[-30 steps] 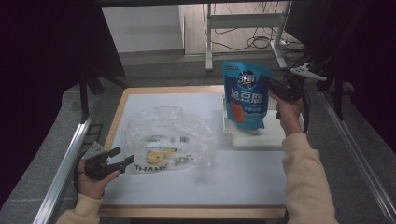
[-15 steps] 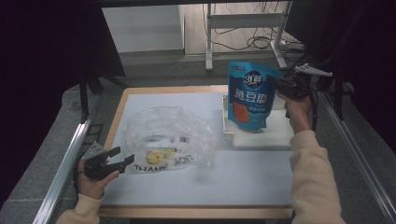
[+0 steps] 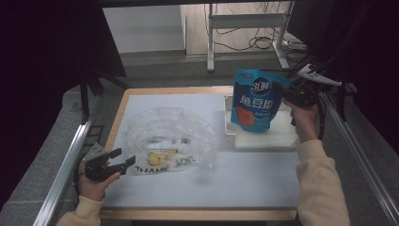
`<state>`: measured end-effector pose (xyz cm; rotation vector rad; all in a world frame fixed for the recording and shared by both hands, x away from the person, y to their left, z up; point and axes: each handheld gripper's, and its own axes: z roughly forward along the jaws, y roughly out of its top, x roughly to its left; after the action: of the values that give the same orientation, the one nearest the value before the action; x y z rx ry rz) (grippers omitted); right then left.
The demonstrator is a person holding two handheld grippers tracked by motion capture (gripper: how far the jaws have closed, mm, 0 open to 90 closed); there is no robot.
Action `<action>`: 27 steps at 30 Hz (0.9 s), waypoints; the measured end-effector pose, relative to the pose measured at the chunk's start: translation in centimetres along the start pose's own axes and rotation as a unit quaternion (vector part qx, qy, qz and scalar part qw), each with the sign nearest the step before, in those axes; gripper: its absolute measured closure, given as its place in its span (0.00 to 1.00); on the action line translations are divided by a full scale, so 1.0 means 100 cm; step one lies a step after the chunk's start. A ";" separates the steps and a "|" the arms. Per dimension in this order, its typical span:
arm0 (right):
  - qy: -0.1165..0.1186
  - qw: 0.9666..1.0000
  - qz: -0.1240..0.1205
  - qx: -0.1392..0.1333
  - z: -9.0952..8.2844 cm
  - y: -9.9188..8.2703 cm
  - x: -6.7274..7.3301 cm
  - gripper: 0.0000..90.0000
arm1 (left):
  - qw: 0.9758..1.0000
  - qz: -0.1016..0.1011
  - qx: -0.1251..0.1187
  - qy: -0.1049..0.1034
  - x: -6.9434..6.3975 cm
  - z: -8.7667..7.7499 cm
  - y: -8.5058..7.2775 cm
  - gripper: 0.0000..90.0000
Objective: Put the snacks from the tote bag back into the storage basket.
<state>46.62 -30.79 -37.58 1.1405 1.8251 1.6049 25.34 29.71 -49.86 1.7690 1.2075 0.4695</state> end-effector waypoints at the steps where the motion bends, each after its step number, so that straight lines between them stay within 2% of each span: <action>1: 0.000 1.000 0.000 0.000 -0.001 0.000 0.001 0.74 | 1.000 0.000 0.000 0.000 0.000 0.000 0.000 0.31; 6: -0.032 0.999 -0.002 0.009 -0.003 -0.001 0.006 0.52 | 1.000 0.000 0.000 -0.001 0.000 -0.001 0.000 0.31; 9: -0.047 0.999 0.004 0.004 -0.008 -0.003 0.006 0.45 | 1.000 -0.001 -0.001 -0.001 0.000 -0.001 0.000 0.31; 17: -0.058 0.998 0.016 0.019 -0.023 -0.016 0.004 0.39 | 1.000 0.000 -0.001 -0.001 0.000 -0.001 0.000 0.31; 21: -0.055 0.998 0.020 0.025 -0.031 -0.025 0.005 0.36 | 1.000 0.000 0.000 -0.002 0.000 -0.001 0.000 0.31; 27: -0.054 0.998 0.010 0.034 -0.043 -0.040 0.013 0.34 | 1.000 0.001 -0.001 -0.003 -0.001 -0.001 0.001 0.31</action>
<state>41.40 -32.18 -40.28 1.2539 1.8172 1.4714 25.26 29.62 -49.74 1.7703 1.2001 0.4656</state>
